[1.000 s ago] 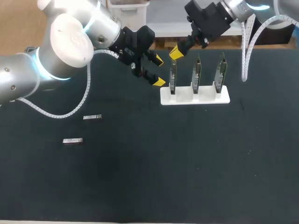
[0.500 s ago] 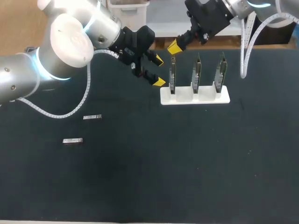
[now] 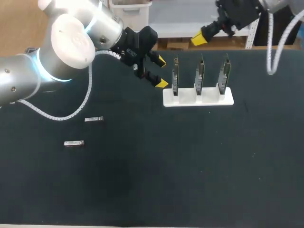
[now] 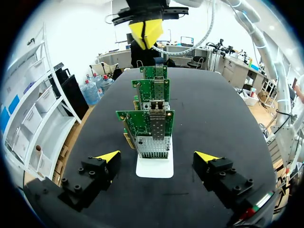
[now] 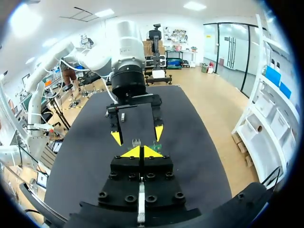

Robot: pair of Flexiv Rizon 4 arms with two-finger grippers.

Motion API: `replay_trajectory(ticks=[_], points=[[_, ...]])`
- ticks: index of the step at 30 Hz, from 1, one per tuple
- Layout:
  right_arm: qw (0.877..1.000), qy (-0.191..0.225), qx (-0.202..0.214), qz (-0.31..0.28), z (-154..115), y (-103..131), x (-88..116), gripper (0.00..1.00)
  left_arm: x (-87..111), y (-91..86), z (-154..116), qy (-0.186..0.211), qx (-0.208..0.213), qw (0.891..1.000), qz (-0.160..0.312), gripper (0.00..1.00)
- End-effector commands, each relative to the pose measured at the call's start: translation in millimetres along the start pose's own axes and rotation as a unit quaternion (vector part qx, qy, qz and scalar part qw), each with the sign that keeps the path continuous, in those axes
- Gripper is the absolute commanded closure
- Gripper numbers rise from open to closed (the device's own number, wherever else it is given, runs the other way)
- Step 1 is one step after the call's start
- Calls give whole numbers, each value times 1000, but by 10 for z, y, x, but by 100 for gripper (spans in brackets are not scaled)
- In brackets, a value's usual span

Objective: Pick up the optical module with the left hand, and insert it into the network port with the right hand.

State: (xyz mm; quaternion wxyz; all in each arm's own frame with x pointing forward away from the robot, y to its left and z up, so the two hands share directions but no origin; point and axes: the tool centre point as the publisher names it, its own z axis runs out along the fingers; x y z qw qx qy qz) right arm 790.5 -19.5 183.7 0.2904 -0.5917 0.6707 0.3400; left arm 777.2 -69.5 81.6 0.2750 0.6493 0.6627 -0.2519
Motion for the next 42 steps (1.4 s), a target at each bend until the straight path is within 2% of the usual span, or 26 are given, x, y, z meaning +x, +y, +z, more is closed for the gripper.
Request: replay_trajectory(ticks=[1, 4, 14, 18, 36, 37, 38, 42], points=[[1000, -16, 17, 5, -129, 85, 211, 100, -5, 2, 1, 2, 0, 1000, -1, 0], [1000, -13, 4, 3, -140, 73, 287, 100, -5, 2, 1, 2, 0, 1000, -1, 0], [1000, -10, 1, 5, -240, 11, 465, 100, -5, 2, 1, 2, 0, 1000, -1, 0], [1000, -10, -20, 3, -257, 12, 520, 100, -5, 2, 1, 2, 0, 1000, -1, 0], [1000, -6, -18, 6, -212, 37, 564, 100, -5, 2, 1, 2, 0, 1000, -1, 0], [1000, -3, -15, 13, -205, 34, 564, 68, -5, 2, 1, 2, 0, 1000, -1, 0], [1000, -6, -15, 18, -201, 20, 564, 0, -5, 2, 1, 2, 0, 1000, -1, 0], [1000, -7, -19, 19, -200, 17, 563, 0, -5, 2, 1, 2, 0, 1000, -1, 0]])
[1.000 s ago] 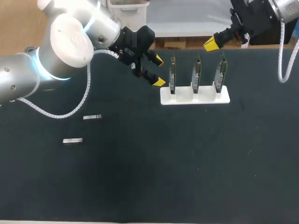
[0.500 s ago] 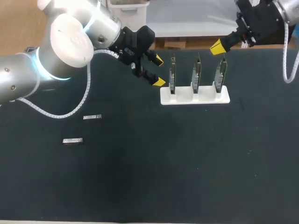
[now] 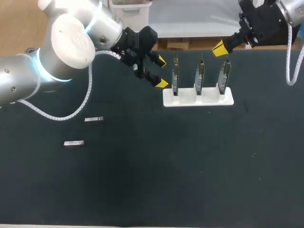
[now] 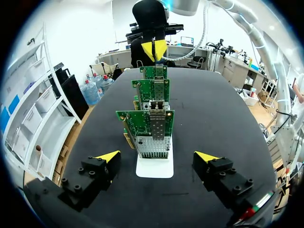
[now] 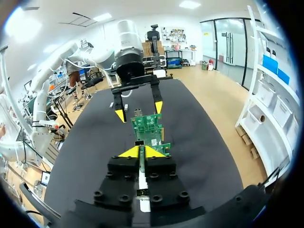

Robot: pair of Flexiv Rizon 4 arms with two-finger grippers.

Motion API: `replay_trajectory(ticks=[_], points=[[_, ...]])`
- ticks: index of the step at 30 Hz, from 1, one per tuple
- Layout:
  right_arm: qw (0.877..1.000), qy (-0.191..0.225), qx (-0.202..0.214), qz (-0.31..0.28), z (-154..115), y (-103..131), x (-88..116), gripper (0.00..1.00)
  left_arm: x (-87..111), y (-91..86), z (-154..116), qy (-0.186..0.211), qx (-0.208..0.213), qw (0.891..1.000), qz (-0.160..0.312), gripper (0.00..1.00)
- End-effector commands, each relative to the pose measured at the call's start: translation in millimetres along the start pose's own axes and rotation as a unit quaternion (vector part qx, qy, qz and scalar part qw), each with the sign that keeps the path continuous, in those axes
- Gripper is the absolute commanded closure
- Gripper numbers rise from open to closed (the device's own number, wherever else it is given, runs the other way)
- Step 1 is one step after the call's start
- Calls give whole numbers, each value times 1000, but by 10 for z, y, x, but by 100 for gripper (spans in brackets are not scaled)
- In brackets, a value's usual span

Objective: Pick up the optical module with the left hand, and insert it into the network port with the right hand.

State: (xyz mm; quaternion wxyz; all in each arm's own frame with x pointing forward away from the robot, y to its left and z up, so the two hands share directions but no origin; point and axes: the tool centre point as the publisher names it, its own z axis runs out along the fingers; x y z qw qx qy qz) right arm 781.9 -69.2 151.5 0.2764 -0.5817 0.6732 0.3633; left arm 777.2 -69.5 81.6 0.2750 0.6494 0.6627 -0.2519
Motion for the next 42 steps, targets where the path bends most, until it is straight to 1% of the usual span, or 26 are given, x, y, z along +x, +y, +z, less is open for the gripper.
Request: replay_trajectory(ticks=[1, 8, 12, 17, 19, 21, 24, 28, 32, 37, 42], points=[[1000, 0, 1, 0, 3, 1, 1, 0, -5, 2, 1, 2, 0, 1000, -1, 0], [1000, 0, 1, 0, 3, 1, 1, 0, -5, 2, 1, 2, 0, 1000, -1, 0], [1000, 0, 1, 0, 3, 1, 1, 0, 1, 0, -34, 2, -11, 1000, -1, 0], [1000, 0, 1, 0, 3, 1, 1, 0, 77, 9, -111, 15, -29, 999, -5, 0], [1000, 0, 1, 0, 3, 1, 1, 0, 129, -14, -142, 38, -42, 998, 11, 0], [1000, 0, 1, 0, 3, 1, 1, 0, 187, -43, -201, 43, -42, 998, 11, 0], [1000, 0, 1, 0, 3, 1, 1, 0, 297, -81, -296, 60, -53, 997, 14, 0], [1000, 0, 1, 0, 3, 1, 1, 0, 489, -134, -449, 95, -69, 993, 15, 0], [1000, 0, 1, 0, 3, 1, 1, 0, 714, -212, -607, 127, -82, 989, -2, 0], [1000, 0, 1, 0, 3, 1, 1, 0, 952, -301, -826, 151, -90, 984, -19, 0], [1000, 0, 1, 0, 3, 1, 1, 0, 1212, -345, -993, 174, -96, 979, -43, 0]])
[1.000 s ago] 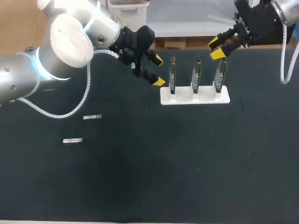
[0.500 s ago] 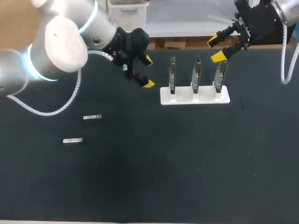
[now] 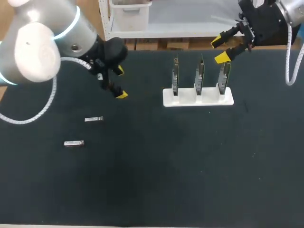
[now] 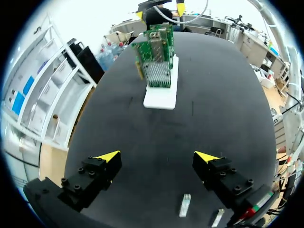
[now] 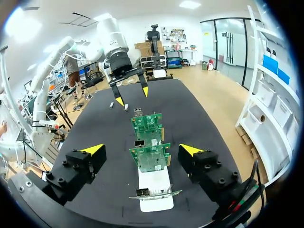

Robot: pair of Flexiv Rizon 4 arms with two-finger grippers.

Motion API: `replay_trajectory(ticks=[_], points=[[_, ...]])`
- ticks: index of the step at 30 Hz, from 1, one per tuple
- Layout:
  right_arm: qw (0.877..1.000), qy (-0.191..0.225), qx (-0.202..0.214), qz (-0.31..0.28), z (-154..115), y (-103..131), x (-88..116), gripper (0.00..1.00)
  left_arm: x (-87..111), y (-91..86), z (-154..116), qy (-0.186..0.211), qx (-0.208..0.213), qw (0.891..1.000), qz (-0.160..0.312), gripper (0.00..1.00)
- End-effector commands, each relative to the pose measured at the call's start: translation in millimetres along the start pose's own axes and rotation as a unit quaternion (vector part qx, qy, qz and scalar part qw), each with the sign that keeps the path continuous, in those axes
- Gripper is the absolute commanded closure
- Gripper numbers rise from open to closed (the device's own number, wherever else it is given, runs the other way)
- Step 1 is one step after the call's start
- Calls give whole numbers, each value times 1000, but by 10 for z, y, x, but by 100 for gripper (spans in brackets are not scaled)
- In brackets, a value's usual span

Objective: Pick up the optical module with the left hand, and insert it into the network port with the right hand.

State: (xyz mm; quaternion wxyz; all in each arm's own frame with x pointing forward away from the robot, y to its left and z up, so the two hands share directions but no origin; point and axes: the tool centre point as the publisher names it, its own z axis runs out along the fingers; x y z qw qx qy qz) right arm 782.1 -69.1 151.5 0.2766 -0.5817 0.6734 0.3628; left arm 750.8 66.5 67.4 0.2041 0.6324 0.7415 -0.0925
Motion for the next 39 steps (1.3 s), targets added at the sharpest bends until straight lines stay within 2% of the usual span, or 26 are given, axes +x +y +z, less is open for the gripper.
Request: replay_trajectory(ticks=[1, 6, 11, 15, 31, 37, 39], points=[[1000, -1, 1, 0, 2, 3, 2, 0, 245, -83, -108, 13, -13, 1000, -15, 0], [1000, -1, 1, 0, 2, 3, 2, 0, 506, -113, -74, 43, -10, 998, -34, 0], [1000, -1, 1, 0, 2, 3, 2, 0, 737, -168, -13, 91, -3, 996, -21, 0], [1000, -1, 1, 0, 2, 3, 2, 0, 866, -198, -4, 113, 1, 993, -13, 0], [1000, -1, 1, 0, 2, 3, 2, 0, 1208, -409, -91, 149, 32, 988, -27, 0], [1000, -1, 1, 0, 2, 3, 2, 0, 1250, -506, -28, 170, 47, 984, -18, 0], [1000, -1, 1, 0, 2, 3, 2, 0, 1249, -516, -4, 163, 54, 985, -24, 0]])
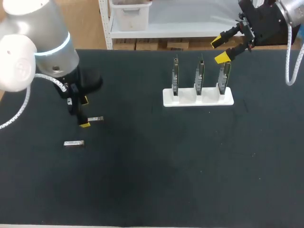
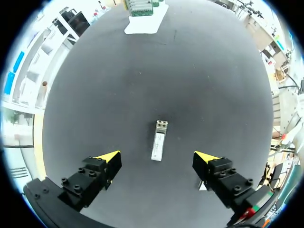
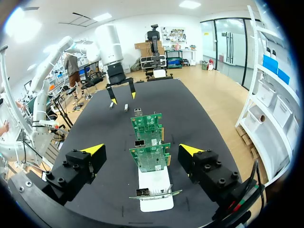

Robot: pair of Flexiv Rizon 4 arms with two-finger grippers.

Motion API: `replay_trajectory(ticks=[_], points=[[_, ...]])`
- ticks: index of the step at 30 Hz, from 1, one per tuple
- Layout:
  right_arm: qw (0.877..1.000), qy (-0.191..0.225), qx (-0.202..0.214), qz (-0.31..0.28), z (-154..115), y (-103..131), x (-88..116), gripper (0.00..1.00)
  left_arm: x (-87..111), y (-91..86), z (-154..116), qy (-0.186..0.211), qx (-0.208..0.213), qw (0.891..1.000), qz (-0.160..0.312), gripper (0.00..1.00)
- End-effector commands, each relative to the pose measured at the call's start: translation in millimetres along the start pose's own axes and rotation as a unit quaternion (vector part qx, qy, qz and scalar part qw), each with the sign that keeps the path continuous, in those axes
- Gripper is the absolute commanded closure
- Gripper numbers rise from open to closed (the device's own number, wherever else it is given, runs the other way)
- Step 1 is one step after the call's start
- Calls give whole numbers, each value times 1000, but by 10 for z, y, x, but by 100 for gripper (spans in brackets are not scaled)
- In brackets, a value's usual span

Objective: Pick up the optical module with the left hand, and insert it into the network port with the right hand.

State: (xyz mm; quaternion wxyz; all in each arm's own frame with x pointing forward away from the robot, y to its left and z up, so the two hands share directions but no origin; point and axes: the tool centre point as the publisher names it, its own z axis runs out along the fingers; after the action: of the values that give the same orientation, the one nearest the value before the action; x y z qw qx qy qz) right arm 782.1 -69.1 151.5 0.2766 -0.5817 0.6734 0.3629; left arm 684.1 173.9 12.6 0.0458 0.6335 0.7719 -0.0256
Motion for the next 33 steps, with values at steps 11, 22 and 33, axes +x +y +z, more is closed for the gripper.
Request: replay_trajectory(ticks=[11, 22, 33], points=[[1000, -1, 1, 0, 2, 3, 1, 0, 3, -38, 164, 23, 12, 1000, 5, 0], [1000, -1, 1, 0, 2, 3, 1, 0, 49, -27, 209, 28, 4, 1000, 4, 0], [1000, -1, 1, 0, 2, 3, 1, 0, 47, 13, 208, 27, 21, 999, 18, 0]])
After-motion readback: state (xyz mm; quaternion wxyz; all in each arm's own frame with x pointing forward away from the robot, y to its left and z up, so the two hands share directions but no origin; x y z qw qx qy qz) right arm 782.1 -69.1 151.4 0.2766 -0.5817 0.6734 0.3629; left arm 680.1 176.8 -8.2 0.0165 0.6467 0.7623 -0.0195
